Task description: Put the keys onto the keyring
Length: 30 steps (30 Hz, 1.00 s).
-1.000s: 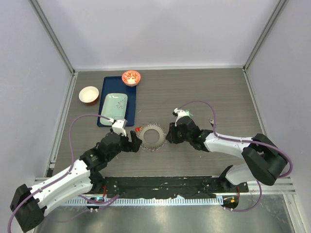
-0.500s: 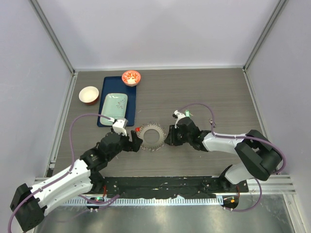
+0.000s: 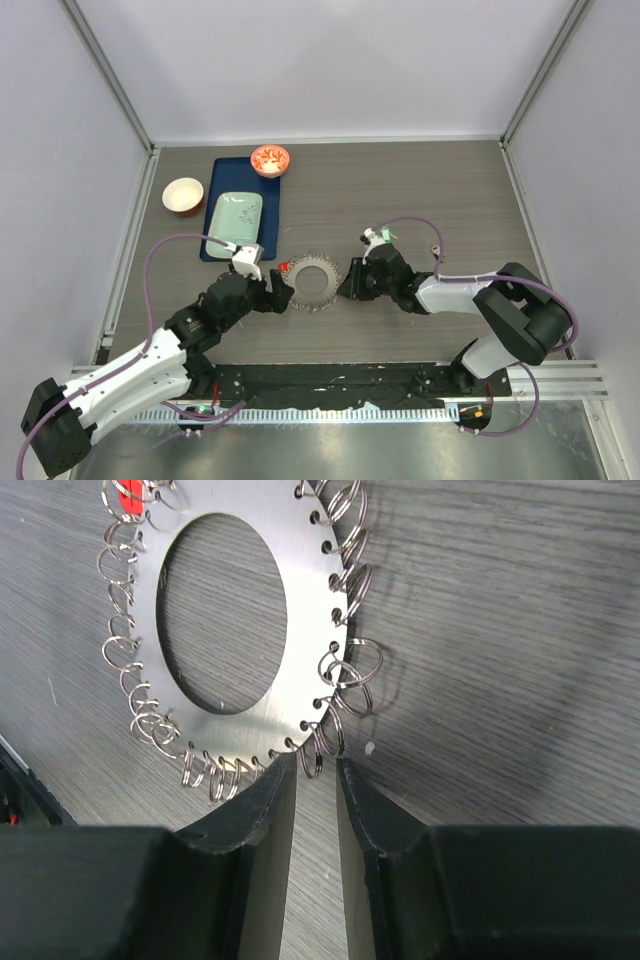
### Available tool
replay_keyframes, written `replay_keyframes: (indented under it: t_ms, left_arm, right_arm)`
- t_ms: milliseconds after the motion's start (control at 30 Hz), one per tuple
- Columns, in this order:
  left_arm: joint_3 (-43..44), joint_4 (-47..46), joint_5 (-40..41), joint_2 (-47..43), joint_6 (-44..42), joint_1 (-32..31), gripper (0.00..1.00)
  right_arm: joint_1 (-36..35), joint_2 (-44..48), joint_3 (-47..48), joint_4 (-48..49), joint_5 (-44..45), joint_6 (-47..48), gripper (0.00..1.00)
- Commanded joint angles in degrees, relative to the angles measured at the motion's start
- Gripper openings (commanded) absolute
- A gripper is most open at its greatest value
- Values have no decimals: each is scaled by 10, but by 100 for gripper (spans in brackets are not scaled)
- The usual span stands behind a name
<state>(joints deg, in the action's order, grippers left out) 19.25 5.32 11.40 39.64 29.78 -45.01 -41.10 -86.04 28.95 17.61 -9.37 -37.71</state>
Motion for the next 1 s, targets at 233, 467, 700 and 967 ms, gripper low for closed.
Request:
replay_keyframes:
  t_ms: [233, 467, 700, 967]
  left_arm:
    - [-1, -21, 0, -13, 5, 0, 81]
    - [0, -26, -6, -6, 7, 0, 81]
    - [1, -23, -7, -9, 10, 0, 81]
    - [2, -25, -10, -8, 13, 0, 81]
  right_arm:
    - [8, -17, -19, 40, -18, -44, 29]
    - [7, -20, -20, 40, -21, -53, 28]
    - [7, -32, -21, 54, -31, -62, 25]
    - [7, -26, -26, 62, -34, -67, 20]
